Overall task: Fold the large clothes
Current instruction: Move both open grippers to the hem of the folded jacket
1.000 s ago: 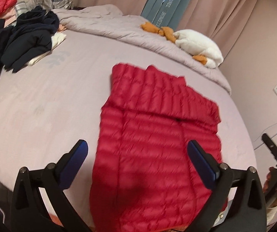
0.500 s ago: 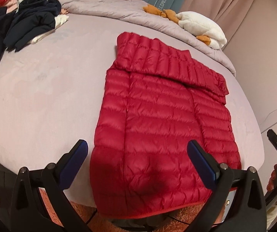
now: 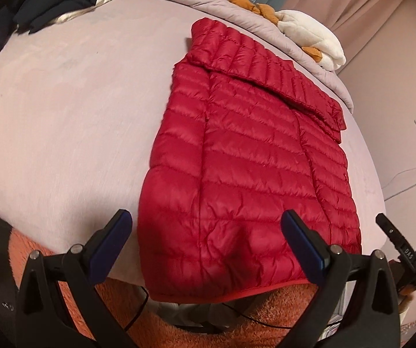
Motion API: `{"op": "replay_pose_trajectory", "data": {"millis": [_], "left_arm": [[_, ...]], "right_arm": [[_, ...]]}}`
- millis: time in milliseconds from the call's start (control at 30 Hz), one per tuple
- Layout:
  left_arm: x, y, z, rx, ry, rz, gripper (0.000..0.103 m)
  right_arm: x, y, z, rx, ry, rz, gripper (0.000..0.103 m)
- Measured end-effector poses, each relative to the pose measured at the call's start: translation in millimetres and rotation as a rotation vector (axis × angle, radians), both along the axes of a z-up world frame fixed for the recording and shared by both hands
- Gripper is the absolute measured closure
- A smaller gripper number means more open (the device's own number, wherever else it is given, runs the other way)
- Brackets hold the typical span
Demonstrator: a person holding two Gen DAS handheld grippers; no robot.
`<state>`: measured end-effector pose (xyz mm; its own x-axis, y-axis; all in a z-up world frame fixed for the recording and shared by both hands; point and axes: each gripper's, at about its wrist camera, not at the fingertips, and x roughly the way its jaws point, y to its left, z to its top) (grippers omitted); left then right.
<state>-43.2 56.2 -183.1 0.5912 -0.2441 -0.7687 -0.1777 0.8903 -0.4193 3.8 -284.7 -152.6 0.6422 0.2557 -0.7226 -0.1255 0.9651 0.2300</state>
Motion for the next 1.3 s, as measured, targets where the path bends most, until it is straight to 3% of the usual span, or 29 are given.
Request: {"op": "replay_pose_trajectory", "data": {"millis": [667, 1300], "left_arm": [[-10.4, -2.1, -24.0, -0.058, 0.046, -0.046, 0.002], [-2.9, -6.4, -41.6, -0.062, 0.082, -0.064, 0.002]], "right_arm": [[-16.6, -12.1, -28.7, 0.048, 0.110, -0.070, 0.002], [-15.6, -18.7, -53.5, 0.077, 0.201, -0.100, 0.002]]}}
